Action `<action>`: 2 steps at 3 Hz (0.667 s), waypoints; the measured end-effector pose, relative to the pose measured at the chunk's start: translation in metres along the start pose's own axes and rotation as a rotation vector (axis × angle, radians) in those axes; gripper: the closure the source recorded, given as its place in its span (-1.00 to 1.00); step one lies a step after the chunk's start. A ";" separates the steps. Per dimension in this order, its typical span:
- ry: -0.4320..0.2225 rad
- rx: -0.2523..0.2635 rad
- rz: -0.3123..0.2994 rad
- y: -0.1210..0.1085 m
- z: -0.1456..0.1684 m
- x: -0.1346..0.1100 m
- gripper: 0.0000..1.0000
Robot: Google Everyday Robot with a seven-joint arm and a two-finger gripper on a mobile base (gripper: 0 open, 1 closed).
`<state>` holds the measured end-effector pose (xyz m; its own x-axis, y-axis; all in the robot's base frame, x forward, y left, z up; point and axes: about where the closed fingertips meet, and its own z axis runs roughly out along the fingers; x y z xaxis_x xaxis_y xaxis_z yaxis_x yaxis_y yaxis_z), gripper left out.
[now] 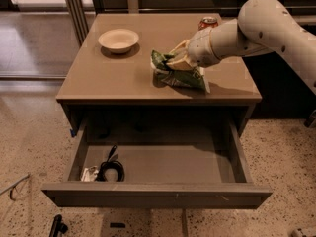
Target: Pick green jalapeno chip bag from top drawer and place on counter
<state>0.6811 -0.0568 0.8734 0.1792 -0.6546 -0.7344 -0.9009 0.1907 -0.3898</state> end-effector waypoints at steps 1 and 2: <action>0.000 0.000 0.000 0.000 0.000 0.000 0.18; 0.000 0.000 0.000 0.000 0.000 0.000 -0.28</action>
Offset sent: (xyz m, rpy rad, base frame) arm 0.0000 0.0000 0.0000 0.0000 0.0000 0.0001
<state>0.6811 -0.0567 0.8734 0.1792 -0.6546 -0.7344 -0.9010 0.1906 -0.3898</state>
